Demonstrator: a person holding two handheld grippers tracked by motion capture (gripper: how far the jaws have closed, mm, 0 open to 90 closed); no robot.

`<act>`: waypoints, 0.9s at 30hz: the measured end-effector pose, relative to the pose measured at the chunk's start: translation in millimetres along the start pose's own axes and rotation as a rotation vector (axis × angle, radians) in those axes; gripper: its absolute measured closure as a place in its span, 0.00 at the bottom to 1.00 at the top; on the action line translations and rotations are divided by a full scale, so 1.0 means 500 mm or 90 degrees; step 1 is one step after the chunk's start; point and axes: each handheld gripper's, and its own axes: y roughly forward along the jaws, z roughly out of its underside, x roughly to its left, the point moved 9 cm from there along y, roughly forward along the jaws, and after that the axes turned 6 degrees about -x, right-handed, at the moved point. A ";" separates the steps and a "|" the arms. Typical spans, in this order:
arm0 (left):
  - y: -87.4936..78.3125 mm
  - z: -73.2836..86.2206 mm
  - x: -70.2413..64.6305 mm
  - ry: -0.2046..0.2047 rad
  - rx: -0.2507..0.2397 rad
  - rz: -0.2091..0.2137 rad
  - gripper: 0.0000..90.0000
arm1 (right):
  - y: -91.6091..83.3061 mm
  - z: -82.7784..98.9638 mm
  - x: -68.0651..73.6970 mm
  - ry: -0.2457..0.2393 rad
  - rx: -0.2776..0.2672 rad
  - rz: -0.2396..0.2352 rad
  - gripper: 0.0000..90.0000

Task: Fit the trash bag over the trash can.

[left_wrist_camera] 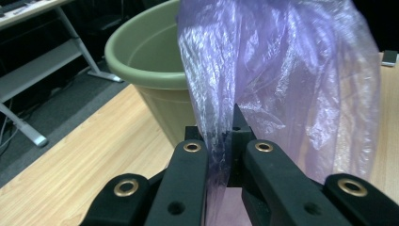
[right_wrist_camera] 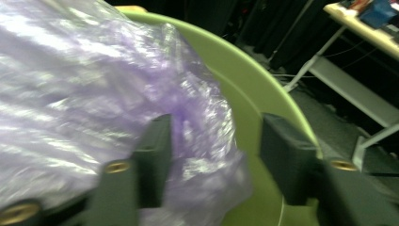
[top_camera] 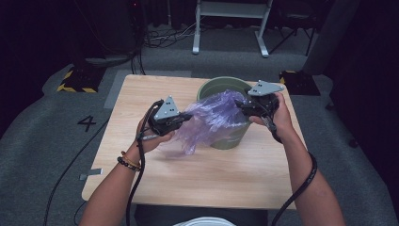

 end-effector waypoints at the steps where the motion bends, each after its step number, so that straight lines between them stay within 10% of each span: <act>1: -0.003 -0.002 0.002 -0.001 -0.002 -0.001 0.99 | -0.001 0.000 0.002 0.003 0.001 -0.012 0.63; 5: -0.003 -0.009 0.009 -0.008 -0.005 -0.006 0.99 | 0.003 0.003 0.011 0.018 0.008 -0.046 0.89; 10: 0.012 -0.034 0.018 0.004 -0.003 -0.017 0.99 | 0.023 0.006 0.012 0.032 0.034 -0.045 0.93; 16: 0.031 -0.053 0.029 0.002 -0.001 -0.024 0.99 | 0.038 0.003 -0.002 0.068 0.039 -0.019 0.60; 27: 0.053 -0.050 0.012 0.000 0.020 -0.016 0.98 | -0.031 -0.012 0.014 0.081 -0.058 -0.055 0.48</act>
